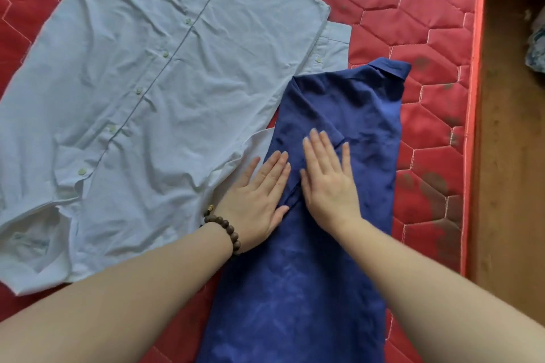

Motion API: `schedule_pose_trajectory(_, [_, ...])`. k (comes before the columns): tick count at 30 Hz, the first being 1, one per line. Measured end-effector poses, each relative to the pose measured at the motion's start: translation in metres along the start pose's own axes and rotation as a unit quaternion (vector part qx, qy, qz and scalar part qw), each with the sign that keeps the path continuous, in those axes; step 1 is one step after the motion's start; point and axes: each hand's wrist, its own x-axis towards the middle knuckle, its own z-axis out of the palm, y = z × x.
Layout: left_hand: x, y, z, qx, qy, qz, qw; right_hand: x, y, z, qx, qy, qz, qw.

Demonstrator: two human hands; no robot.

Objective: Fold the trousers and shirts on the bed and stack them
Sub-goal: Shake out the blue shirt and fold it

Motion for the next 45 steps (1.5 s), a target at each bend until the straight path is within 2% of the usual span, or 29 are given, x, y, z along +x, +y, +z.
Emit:
schedule_pose_trajectory(2, [-0.023, 0.017, 0.004, -0.021, 0.023, 0.039, 0.999, -0.045, -0.023, 0.004, 0.022, -0.019, -0.013, 0.999])
schedule_pose_trajectory(5, [-0.068, 0.037, 0.02, -0.01, -0.018, 0.069, 0.997, -0.109, -0.043, 0.011, 0.017, -0.064, 0.016, 0.998])
schedule_pose_trajectory(8, [-0.108, 0.049, 0.032, 0.008, -0.074, 0.038, 0.996, -0.165, -0.046, 0.012, -0.006, -0.102, 0.066, 0.993])
schedule_pose_trajectory(11, [-0.142, 0.056, 0.039, -0.009, -0.089, 0.014, 0.996, -0.211, -0.045, 0.009, -0.021, -0.117, 0.087, 0.989])
schedule_pose_trajectory(22, [-0.241, 0.087, 0.064, 0.002, -0.068, 0.091, 0.994, -0.322, -0.084, 0.011, -0.041, -0.139, 0.007, 0.989])
schedule_pose_trajectory(27, [-0.285, 0.079, 0.056, 0.016, -0.069, 0.106, 0.992, -0.374, -0.074, -0.006, -0.053, -0.142, -0.016, 0.988])
schedule_pose_trajectory(30, [-0.297, 0.062, 0.045, 0.044, -0.065, 0.141, 0.987, -0.393, -0.05, -0.023, -0.057, -0.149, 0.001, 0.987])
schedule_pose_trajectory(34, [-0.3, 0.052, 0.038, 0.075, -0.043, 0.164, 0.983, -0.401, -0.026, -0.046, -0.045, -0.16, 0.096, 0.981])
schedule_pose_trajectory(38, [-0.294, 0.059, 0.041, 0.045, -0.012, 0.145, 0.988, -0.388, -0.028, -0.05, -0.067, -0.169, 0.027, 0.983])
schedule_pose_trajectory(42, [-0.289, 0.069, 0.041, 0.014, 0.023, 0.125, 0.992, -0.369, -0.037, -0.047, -0.067, -0.127, -0.049, 0.988])
schedule_pose_trajectory(45, [-0.277, 0.072, 0.03, -0.037, 0.055, 0.114, 0.991, -0.356, -0.041, -0.049, -0.014, -0.087, -0.045, 0.995])
